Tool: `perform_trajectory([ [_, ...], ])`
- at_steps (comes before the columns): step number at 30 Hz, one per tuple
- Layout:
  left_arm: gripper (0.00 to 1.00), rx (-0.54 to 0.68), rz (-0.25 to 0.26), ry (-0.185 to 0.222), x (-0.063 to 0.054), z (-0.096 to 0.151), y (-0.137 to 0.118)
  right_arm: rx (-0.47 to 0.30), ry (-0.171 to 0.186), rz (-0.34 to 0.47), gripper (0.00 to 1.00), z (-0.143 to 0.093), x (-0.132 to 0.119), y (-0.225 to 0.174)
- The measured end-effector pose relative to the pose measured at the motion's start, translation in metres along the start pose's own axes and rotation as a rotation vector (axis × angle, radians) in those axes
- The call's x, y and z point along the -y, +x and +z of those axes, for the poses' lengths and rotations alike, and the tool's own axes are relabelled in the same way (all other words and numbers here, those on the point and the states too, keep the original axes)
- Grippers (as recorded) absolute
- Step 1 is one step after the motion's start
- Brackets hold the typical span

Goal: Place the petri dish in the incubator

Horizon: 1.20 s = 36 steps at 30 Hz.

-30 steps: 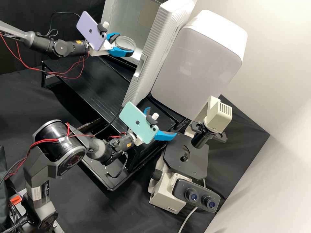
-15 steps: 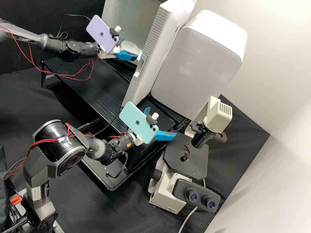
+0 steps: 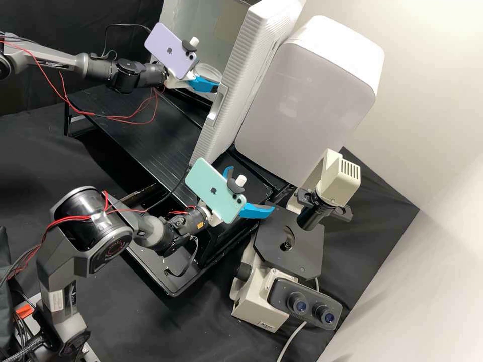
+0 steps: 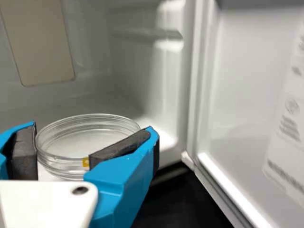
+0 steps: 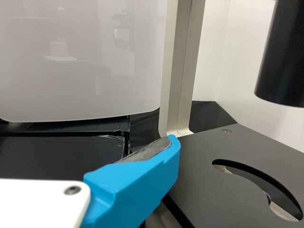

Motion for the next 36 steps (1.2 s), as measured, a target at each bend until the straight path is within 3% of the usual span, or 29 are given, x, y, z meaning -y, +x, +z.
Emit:
perform_trajectory([
  [12,0.0,-0.006,0.087,-0.032,-0.023,0.006,0.008,0.0,0.0,0.0,1.0,0.0,0.0,0.0],
  [16,0.0,-0.016,0.085,-0.03,-0.021,0.003,0.011,0.0,0.0,0.0,1.0,0.0,0.0,0.0],
  [23,0.0,-0.082,0.056,-0.015,0.0,-0.002,0.023,0.0,0.0,0.0,1.0,0.0,0.0,0.0],
  [27,0.0,-0.108,0.045,-0.028,0.009,-0.003,0.03,0.0,0.0,0.0,1.0,0.0,0.0,0.0],
  [36,0.0,-0.224,0.106,-0.052,-0.002,-0.01,0.033,0.0,0.0,0.0,1.0,0.0,0.0,0.0],
])
